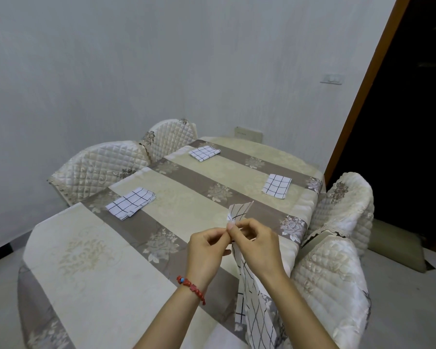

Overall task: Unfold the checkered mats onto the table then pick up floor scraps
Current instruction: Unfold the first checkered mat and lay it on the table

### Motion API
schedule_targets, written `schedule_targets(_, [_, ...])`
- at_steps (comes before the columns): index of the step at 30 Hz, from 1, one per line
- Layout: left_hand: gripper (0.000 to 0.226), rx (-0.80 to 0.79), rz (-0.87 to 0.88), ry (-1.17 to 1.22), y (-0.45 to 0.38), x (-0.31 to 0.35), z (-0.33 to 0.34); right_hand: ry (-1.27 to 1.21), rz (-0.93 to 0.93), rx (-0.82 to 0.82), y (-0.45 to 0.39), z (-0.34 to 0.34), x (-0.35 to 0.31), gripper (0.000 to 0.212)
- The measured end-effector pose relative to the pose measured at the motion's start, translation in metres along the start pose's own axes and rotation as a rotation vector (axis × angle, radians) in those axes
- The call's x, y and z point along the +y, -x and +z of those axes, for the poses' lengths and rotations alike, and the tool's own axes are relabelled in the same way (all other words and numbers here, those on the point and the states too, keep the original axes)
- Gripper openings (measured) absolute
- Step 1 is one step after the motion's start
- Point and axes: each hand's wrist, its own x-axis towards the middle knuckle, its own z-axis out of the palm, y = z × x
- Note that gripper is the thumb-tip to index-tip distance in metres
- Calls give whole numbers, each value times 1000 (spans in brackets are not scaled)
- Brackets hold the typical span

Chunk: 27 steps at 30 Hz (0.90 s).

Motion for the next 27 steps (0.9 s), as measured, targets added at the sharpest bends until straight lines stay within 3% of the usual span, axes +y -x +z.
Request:
schedule_targets(4, [29, 48, -15, 18, -4, -5, -6, 79, -89, 51, -2, 3, 7, 26])
schedule_targets(11, [25, 312, -25, 105, -40, -10, -49, -6, 23, 194, -28, -12, 24, 34])
schedule_targets(18, [16, 501, -34, -1, -91, -10, -122, 65, 79, 262, -85, -40, 35, 22])
schedule_targets(27, [17, 668, -29, -105, -105, 3, -188, 173, 72, 165, -147, -60, 32, 27])
